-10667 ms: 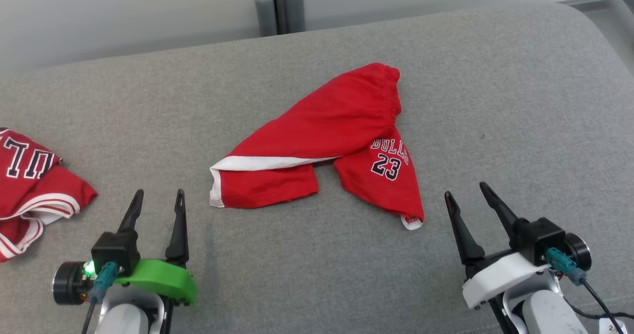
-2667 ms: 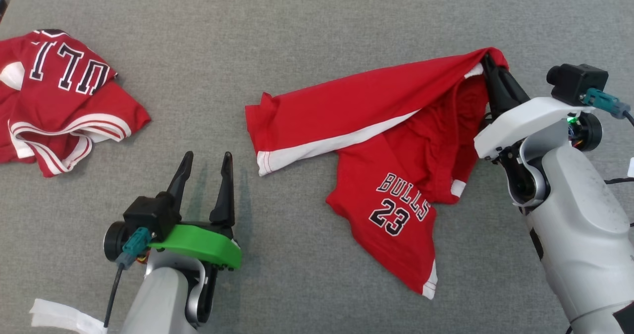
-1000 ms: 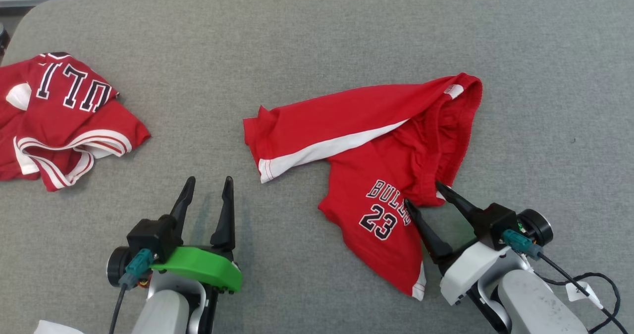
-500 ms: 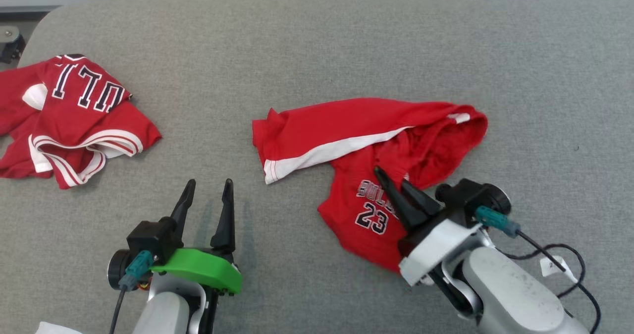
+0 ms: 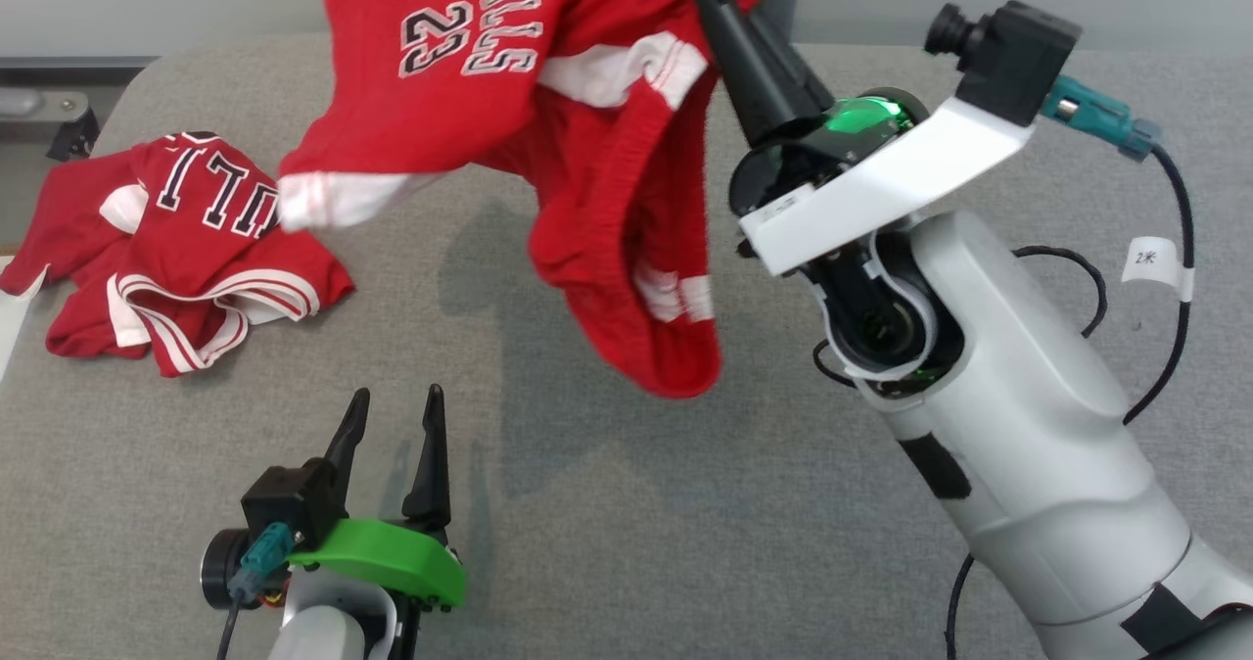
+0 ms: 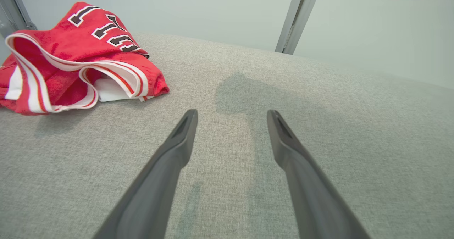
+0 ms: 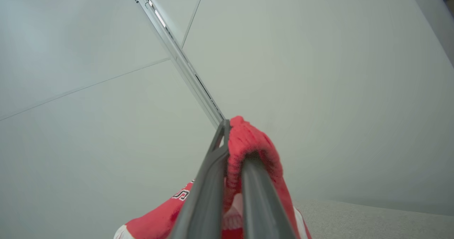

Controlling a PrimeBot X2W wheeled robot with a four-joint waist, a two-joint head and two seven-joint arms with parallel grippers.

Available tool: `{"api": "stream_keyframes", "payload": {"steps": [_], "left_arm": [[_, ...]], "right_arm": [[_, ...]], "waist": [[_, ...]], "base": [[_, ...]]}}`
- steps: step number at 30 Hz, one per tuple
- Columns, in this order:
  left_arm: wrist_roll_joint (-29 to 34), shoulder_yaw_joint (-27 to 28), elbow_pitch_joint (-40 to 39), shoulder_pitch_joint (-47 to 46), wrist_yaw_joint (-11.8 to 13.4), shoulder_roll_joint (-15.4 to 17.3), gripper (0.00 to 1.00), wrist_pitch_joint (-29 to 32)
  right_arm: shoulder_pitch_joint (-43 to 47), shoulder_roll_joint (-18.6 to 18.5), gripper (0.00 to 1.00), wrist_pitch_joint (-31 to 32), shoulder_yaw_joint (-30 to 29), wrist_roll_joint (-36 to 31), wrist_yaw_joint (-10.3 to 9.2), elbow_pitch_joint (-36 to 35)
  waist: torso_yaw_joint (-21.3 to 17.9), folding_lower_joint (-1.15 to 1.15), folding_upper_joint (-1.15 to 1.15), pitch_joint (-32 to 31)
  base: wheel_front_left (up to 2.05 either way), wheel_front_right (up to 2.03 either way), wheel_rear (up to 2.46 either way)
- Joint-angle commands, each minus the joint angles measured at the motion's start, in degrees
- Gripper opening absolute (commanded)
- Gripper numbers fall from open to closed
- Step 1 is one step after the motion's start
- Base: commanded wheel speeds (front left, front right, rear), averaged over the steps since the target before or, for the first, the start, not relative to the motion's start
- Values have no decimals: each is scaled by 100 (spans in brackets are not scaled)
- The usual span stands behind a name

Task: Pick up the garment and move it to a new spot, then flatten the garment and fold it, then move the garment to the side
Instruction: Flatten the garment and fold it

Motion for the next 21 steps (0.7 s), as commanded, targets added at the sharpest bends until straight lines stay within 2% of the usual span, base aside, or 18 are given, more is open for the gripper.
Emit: {"api": "stream_keyframes", "payload": {"steps": [1, 5, 11, 14, 15, 16, 17, 18, 19, 21], "left_arm": [[36, 23, -4, 111, 12, 16, 100, -2], [37, 55, -7, 182, 21, 15, 100, -2], [20, -7, 9, 181, 8, 17, 100, -2], [46, -13, 13, 142, 0, 16, 100, -2], [58, -11, 19, 120, -5, 17, 100, -2], [58, -15, 23, 100, -8, 17, 100, -2], [61, -23, 22, 74, -13, 16, 100, -2], [64, -29, 20, 53, -16, 16, 100, -2], [69, -39, 15, 29, -19, 17, 100, -2], [70, -59, -2, 4, -26, 17, 100, -2]], "right_arm": [[2, -17, 0, 41, -201, 156, -2, 201], [504, -25, 0, 244, -850, 391, -2, 1171], [1211, -472, 0, -69, -1641, -344, 0, 2758], [1402, -622, 0, -277, -1839, -639, 0, 3260], [1449, -684, 13, -351, -1903, -751, 0, 3414], [1475, -711, 18, -395, -1942, -829, -1, 3533], [1499, -709, 38, -434, -1959, -920, -1, 3655], [1510, -719, 49, -467, -1980, -1008, -1, 3757], [1505, -763, 100, -513, -1989, -1158, -1, 3849], [1501, -799, 100, -575, -2004, -1412, -1, 3944]], "waist": [[83, 0, 0, -70], [115, 0, 0, -66], [95, 0, 0, 69], [42, 0, 0, 124], [20, 0, 0, 140], [2, 0, 0, 149], [-19, 0, 0, 160], [-34, 0, 0, 166], [-50, 0, 0, 171], [-74, 0, 0, 177]], "base": [[0, 0, 0], [0, 0, 0], [0, 0, 0], [0, 0, 0], [0, 0, 0], [0, 0, 0], [0, 0, 0], [0, 0, 0], [0, 0, 0], [0, 0, 0]]}}
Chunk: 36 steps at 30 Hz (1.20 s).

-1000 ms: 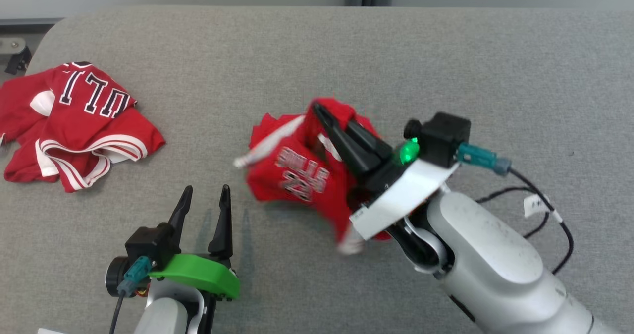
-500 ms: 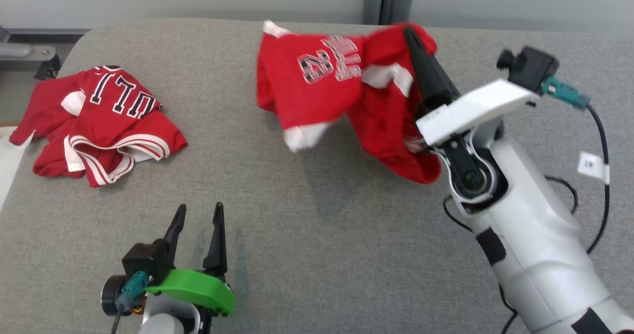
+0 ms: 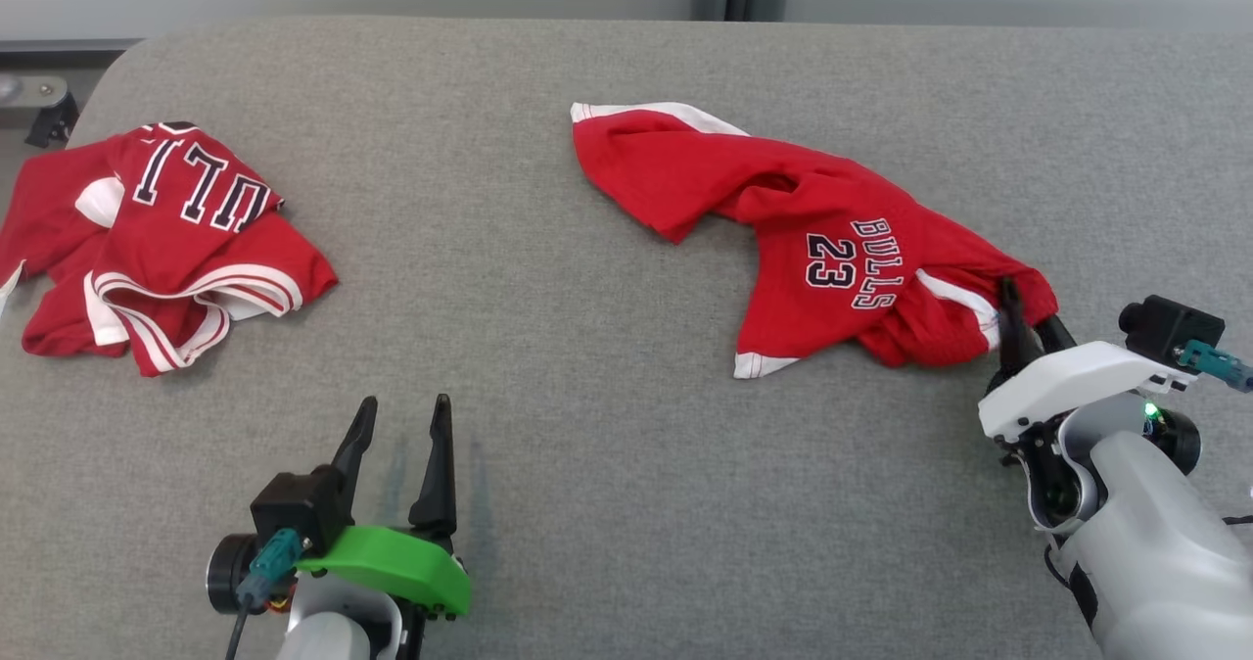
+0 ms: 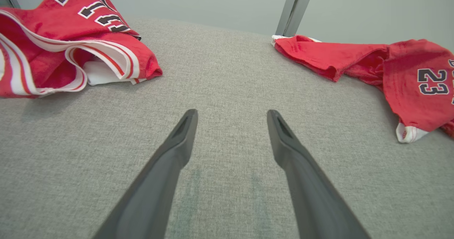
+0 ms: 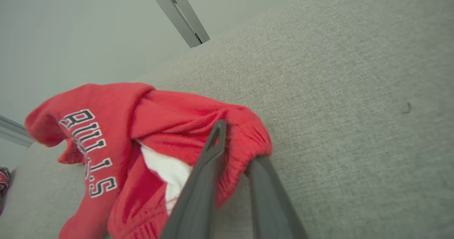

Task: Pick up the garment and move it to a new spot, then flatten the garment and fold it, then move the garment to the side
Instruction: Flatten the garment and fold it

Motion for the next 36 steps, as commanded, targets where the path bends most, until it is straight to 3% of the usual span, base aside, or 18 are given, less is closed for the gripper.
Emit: {"api": "stream_keyframes", "payload": {"steps": [1, 6, 10, 15, 21, 26, 36], "left_arm": [[29, -24, -30, -93, -25, 18, 100, -2], [35, -54, -85, -129, -31, 18, 100, -2], [40, -70, -108, -127, -36, 18, 100, -2], [43, -103, -137, -128, -45, 17, 100, -2], [68, -225, -210, -172, -54, 17, 100, -2], [175, -539, -325, -301, -81, 17, 100, -2], [68, -2052, -157, -1234, -94, 28, 100, -1]], "right_arm": [[46, -80, 100, -49, 22, -253, 0, 29], [261, -172, 100, -72, -340, -1506, 0, -663], [738, 88, 100, -68, -757, -2563, 0, -1517], [1319, 378, 100, -69, -1046, -3351, -3, -2176], [1775, 640, 100, -70, -1420, -3729, -4, -2684], [1876, 729, 100, -70, -1408, -3817, -4, -2895], [1616, 746, 100, -70, -1260, -3712, -4, -3126]], "waist": [[-26, 0, 0, 11], [-91, 0, 0, 28], [-136, 0, 0, 21], [-210, 0, 0, -15], [-363, 0, 0, 1], [-574, 0, 0, 155], [-1105, 0, 0, 741]], "base": [[0, 0, 0], [0, 0, 0], [0, 0, 0], [0, 0, 0], [0, 0, 0], [0, 0, 0], [0, 0, 0]]}}
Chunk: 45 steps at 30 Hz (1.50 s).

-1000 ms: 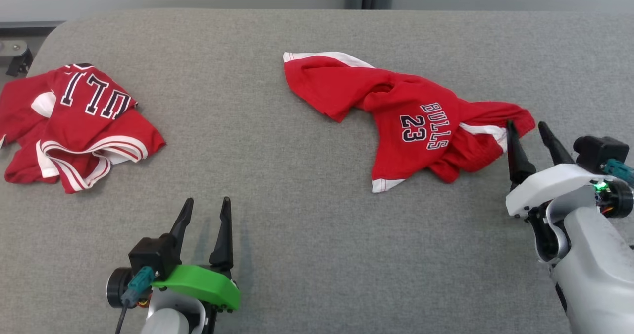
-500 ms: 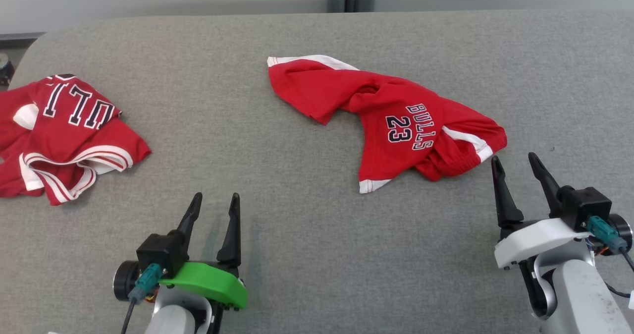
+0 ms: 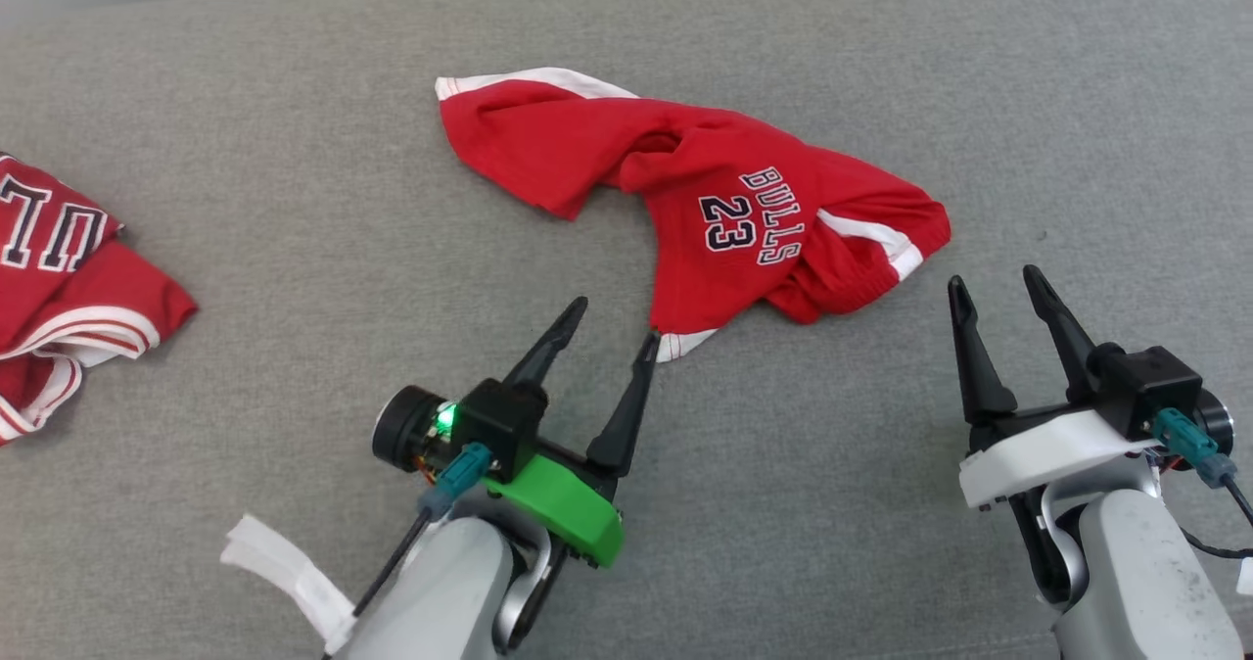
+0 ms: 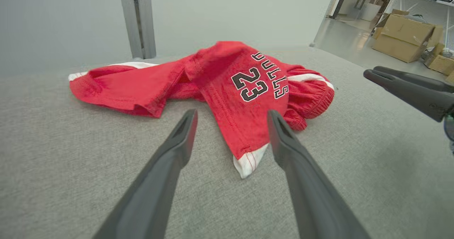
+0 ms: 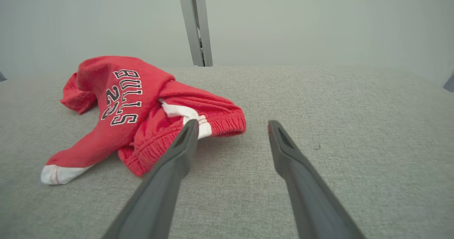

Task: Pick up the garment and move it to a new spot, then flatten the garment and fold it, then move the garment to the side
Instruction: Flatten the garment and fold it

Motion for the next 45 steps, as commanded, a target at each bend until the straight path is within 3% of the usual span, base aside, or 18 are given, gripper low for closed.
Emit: {"api": "stream_keyframes", "payload": {"steps": [1, 7, 15, 16, 17, 19, 20, 25, 31, 36, 40, 45], "left_arm": [[-51, -141, 135, -205, -22, 41, 100, 0], [-328, -529, 851, -552, -21, 49, 100, 1], [-689, -777, 1291, -649, -22, 183, 100, 9], [-719, -780, 1290, -681, -22, 188, 87, 9], [-720, -779, 1269, -719, -22, 193, 67, 9], [-721, -769, 1182, -759, -22, 199, 8, 5], [-741, -785, 1176, -764, -22, 204, 0, 5], [-714, -740, 802, -888, -22, 208, 0, 2], [-821, -726, -385, -1281, -22, 321, 0, -1], [-839, -1012, -1240, -2365, -22, 706, 0, 0], [-950, -1297, -1421, -3451, -21, 955, 0, -1], [-1484, -1306, -1242, -4309, -14, 777, 0, 144]], "right_arm": [[-64, -14, 100, -10, 7, 36, -8, -42], [-129, -13, 100, -10, -3, 96, -8, -91], [-136, -13, 100, -10, -81, 81, -8, -130], [-149, -12, 100, -10, -80, 80, -8, -123], [-162, -12, 100, -10, -77, 78, -8, -119], [-193, -13, 100, -10, -65, 83, -8, -97], [-215, -12, 100, -10, -51, 88, -8, -90], [-210, -15, 100, -10, -72, 103, -8, -55], [-59, -14, 100, -10, -160, 187, -8, 39], [76, -14, 100, -10, -169, 269, -8, 155], [163, -14, 100, -10, -140, 348, -8, 236], [243, -15, 100, -10, -84, 468, -8, 309]], "waist": [[-313, 0, 0, 316], [-550, 0, 0, 546], [-579, 0, 0, 659], [-569, 0, 0, 665], [-558, 0, 0, 668], [-536, 0, 0, 669], [-528, 0, 0, 661], [-457, 0, 0, 563], [-257, 0, 0, 270], [-98, 0, 0, -73], [-28, 0, 0, -271], [9, 0, 0, -423]], "base": [[0, 0, 0], [0, 0, 0], [0, 0, 0], [0, 0, 0], [0, 0, 0], [0, 0, 0], [0, 0, 0], [0, 0, 0], [0, 0, 0], [0, 0, 0], [0, 0, 0], [0, 0, 0]]}}
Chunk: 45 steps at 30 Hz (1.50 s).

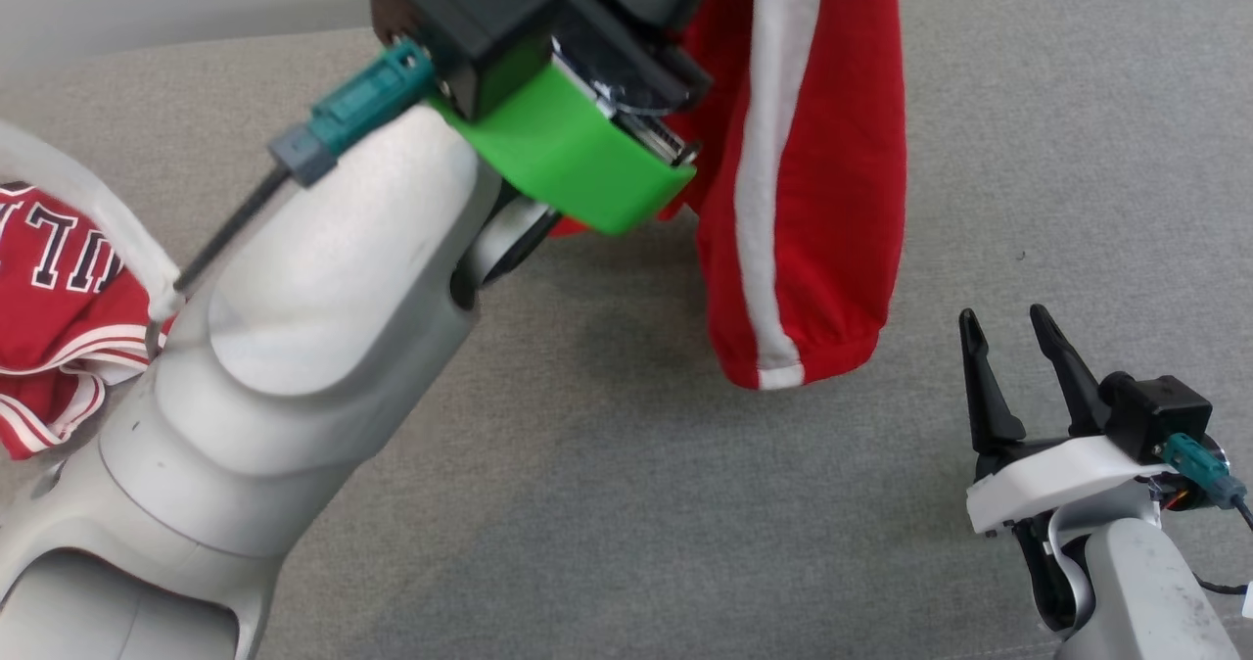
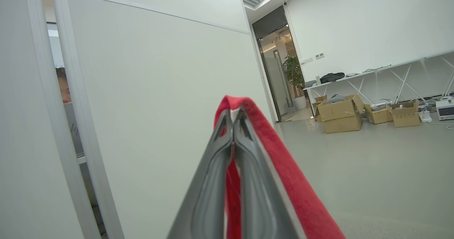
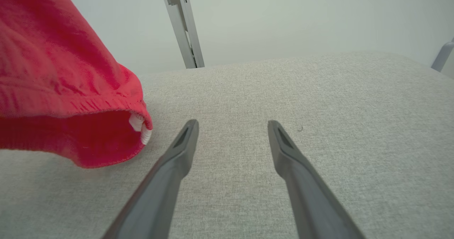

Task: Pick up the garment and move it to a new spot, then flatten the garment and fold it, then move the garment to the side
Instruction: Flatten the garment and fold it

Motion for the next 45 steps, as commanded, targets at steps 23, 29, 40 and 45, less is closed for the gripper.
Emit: {"api": "stream_keyframes", "payload": {"steps": [23, 29, 40, 45], "left_arm": [[22, 609, 438, -461, 404, 638, 0, 96], [32, 728, 449, -407, 403, 1042, 0, 210], [-1, -347, 1274, 1235, 517, 261, 33, 140], [73, -685, 2021, 1944, 532, -305, 100, -90]], "right_arm": [[174, -19, 100, -10, -124, 79, -8, 72], [168, -18, 100, -10, -157, 62, -8, 42], [-36, -18, 100, -10, -38, 109, -8, 89], [-74, -18, 100, -10, 6, 125, -8, 114]], "waist": [[423, 0, 0, -264], [440, 0, 0, -194], [202, 0, 0, 161], [121, 0, 0, 217]], "base": [[0, 0, 0], [0, 0, 0], [0, 0, 0], [0, 0, 0]]}}
